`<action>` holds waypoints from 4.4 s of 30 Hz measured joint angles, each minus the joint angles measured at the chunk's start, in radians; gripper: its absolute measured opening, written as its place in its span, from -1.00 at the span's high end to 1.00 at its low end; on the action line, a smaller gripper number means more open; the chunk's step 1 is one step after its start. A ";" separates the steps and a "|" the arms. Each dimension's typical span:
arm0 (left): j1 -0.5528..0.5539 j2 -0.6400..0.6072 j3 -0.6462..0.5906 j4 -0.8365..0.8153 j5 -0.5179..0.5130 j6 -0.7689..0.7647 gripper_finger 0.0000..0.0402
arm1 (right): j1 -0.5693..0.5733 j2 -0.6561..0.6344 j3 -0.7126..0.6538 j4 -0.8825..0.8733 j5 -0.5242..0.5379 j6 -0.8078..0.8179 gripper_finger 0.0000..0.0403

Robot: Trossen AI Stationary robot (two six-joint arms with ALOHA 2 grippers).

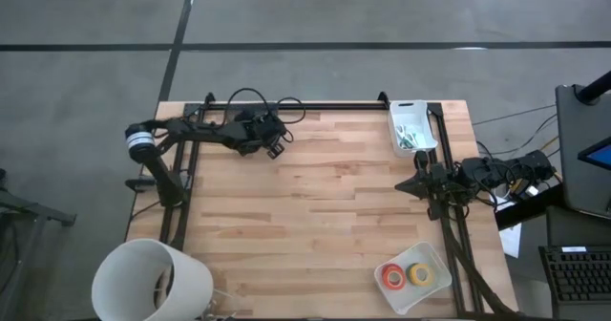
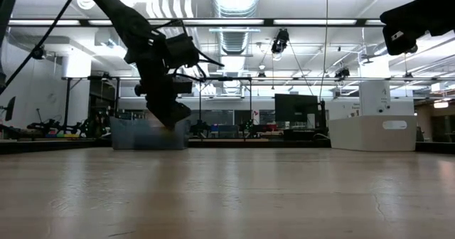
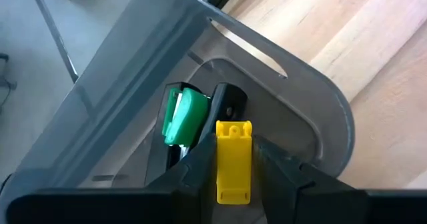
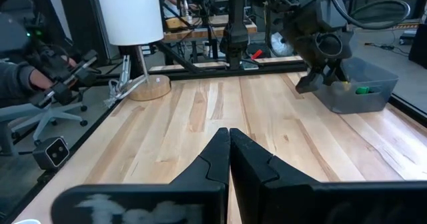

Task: Pick and place Stapler, Stapler remover, tape
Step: Put the small yellow stapler into the black bin, then return to Home Position

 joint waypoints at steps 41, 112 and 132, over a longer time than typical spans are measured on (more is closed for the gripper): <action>-0.376 -0.378 -0.159 0.332 0.593 0.060 0.97 | 0.000 0.000 0.000 0.000 0.000 0.000 0.96; -0.425 -1.650 -0.901 0.268 0.607 0.052 0.93 | 0.000 -0.098 -0.165 0.066 0.077 -0.134 0.96; -0.425 -1.639 -0.902 0.275 0.606 0.049 0.92 | 0.000 -0.078 -0.165 0.065 0.077 -0.007 0.96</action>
